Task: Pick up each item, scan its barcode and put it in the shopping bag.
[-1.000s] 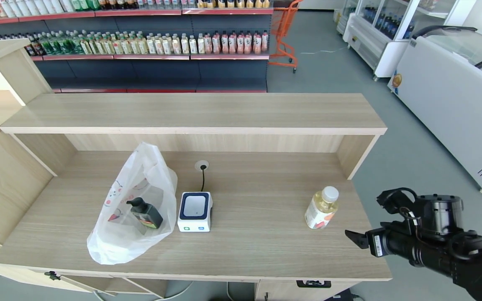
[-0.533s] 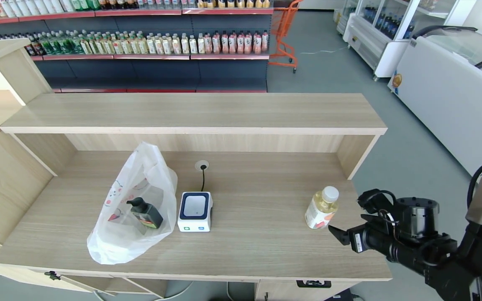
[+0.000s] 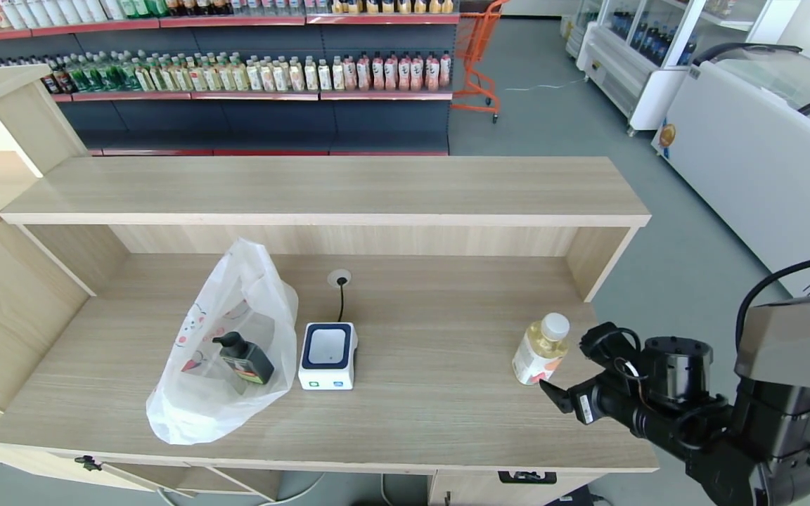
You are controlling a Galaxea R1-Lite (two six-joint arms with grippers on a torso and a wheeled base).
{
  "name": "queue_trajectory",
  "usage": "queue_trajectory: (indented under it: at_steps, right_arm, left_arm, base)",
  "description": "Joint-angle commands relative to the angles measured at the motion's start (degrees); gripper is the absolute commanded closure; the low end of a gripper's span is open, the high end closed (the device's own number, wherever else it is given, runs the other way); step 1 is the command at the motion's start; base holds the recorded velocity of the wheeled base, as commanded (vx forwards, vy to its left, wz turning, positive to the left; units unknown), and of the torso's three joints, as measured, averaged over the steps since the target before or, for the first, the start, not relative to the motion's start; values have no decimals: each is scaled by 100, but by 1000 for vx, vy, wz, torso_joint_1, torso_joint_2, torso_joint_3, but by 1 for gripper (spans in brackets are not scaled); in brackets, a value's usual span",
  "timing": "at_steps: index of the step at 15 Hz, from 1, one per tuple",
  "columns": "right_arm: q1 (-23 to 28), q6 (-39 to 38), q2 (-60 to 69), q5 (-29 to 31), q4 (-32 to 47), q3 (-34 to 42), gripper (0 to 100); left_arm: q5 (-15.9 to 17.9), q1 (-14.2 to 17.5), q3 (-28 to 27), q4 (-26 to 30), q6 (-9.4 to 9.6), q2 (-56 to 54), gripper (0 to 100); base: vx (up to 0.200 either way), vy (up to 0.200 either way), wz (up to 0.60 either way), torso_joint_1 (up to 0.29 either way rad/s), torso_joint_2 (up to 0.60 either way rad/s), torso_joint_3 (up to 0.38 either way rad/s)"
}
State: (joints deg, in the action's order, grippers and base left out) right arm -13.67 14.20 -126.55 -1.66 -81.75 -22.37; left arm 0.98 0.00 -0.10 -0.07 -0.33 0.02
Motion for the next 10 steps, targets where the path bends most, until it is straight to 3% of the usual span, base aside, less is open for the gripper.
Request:
queue_trajectory:
  at_steps: [1, 10]
  right_arm:
    - [-31, -5, -335, -1, -148, -224, 0]
    - [-303, -111, -1205, 8, -544, -1490, 0]
  left_arm:
    - [-1, 0, 1, -1, -2, -2, 0]
    - [-1, 0, 1, -1, -2, -2, 0]
  base:
    - [0, 0, 0, 0, 0, 0]
    - [0, 0, 0, 0, 0, 0]
